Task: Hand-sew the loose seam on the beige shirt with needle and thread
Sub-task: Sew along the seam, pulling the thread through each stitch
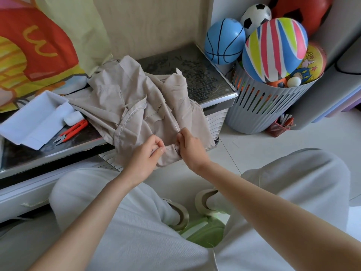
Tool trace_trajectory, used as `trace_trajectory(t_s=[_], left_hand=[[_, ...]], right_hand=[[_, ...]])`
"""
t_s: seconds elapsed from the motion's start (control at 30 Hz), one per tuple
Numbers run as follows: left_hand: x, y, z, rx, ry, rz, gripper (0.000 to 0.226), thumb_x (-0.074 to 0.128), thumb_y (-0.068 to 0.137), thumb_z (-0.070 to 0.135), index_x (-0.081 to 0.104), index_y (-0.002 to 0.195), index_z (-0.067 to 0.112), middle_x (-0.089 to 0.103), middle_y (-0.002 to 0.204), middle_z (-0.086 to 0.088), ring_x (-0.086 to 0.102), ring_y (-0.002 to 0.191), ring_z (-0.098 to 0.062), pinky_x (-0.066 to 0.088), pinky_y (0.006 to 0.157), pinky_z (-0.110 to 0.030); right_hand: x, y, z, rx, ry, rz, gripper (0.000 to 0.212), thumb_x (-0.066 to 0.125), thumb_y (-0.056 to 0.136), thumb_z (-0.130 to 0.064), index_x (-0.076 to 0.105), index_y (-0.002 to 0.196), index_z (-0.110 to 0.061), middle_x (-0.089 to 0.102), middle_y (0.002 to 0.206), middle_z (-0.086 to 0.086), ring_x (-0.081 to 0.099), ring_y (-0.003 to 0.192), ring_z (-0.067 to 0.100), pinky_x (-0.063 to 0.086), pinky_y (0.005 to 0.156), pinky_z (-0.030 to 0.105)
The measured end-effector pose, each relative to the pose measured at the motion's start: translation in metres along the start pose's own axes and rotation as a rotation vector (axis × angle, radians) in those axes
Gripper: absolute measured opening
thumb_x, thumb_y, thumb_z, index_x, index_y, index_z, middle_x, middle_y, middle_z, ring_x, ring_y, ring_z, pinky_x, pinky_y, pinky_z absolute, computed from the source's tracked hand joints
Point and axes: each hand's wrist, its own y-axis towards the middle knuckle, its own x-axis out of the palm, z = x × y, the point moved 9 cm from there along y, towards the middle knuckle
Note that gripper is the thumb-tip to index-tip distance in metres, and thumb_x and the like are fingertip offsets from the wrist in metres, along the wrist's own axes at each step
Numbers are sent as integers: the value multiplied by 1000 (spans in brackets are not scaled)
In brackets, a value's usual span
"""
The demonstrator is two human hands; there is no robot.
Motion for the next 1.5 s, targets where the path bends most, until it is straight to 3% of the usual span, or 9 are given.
trace_trajectory(t_s=[0.37, 0.57, 0.73, 0.83, 0.93, 1.03, 1.23, 1.4, 1.5], left_hand=[[7, 3, -18, -102, -57, 6, 5, 57, 93, 7, 54, 90, 10, 52, 43, 17, 46, 47, 5, 33, 53, -11], [5, 2, -23, -173, -182, 24, 5, 66, 86, 8, 68, 88, 4, 62, 79, -13, 51, 70, -9, 40, 66, -16], [14, 4, -17, -189, -208, -10, 16, 67, 86, 21, 70, 85, 5, 55, 72, -5, 46, 65, -5, 35, 60, -12], [16, 4, -12, -143, -157, -29, 9, 69, 85, 15, 71, 80, 9, 63, 70, -15, 47, 63, -6, 36, 61, -17], [12, 6, -6, -93, -54, 18, 9, 66, 87, 12, 68, 79, 10, 54, 58, 3, 42, 50, 0, 32, 53, -11], [10, 9, 2, -38, 25, 62, 11, 58, 92, 8, 59, 81, 8, 50, 60, 9, 46, 53, 2, 34, 55, -11], [12, 11, 7, -45, 34, 141, 16, 43, 99, 10, 44, 83, 11, 42, 59, 8, 42, 57, -6, 26, 58, -28], [14, 9, 6, -160, -57, 115, 20, 45, 99, 24, 52, 91, 7, 52, 72, 0, 45, 68, -13, 35, 58, -14], [19, 9, 1, -197, -81, 56, 16, 51, 95, 24, 56, 87, 11, 55, 70, -3, 43, 57, -3, 35, 56, -14]], right_hand=[[-29, 6, 8, -37, -9, 103, 21, 32, 102, -24, 48, 92, -15, 54, 70, 7, 48, 66, 32, 45, 66, 44], [-41, 6, 19, -10, -21, 98, 22, 32, 102, -24, 51, 94, -18, 49, 63, -8, 47, 64, 26, 50, 67, 46], [-45, 3, 13, -52, -5, 107, 22, 33, 102, -22, 53, 96, -17, 48, 63, -14, 45, 59, 13, 42, 64, 36], [-48, 3, 15, -51, 5, 130, 22, 32, 102, -22, 53, 94, -19, 48, 63, -12, 48, 64, 21, 46, 65, 40], [-50, 4, 19, -25, 17, 136, 24, 30, 102, -23, 52, 92, -23, 47, 61, -10, 45, 62, 21, 45, 62, 41], [-52, 5, 18, -15, 28, 143, 25, 30, 103, -23, 53, 92, -21, 44, 59, -11, 41, 57, 15, 39, 59, 37], [-53, 7, 17, -15, 26, 146, 26, 29, 102, -22, 52, 90, -22, 45, 57, -9, 40, 52, 15, 41, 57, 40], [-55, 7, 19, -13, 46, 146, 26, 29, 102, -22, 51, 89, -22, 44, 56, -6, 38, 48, 14, 39, 54, 35], [-54, 7, 18, -24, 24, 145, 26, 30, 103, -23, 53, 91, -21, 45, 58, -9, 40, 53, 12, 38, 58, 36]])
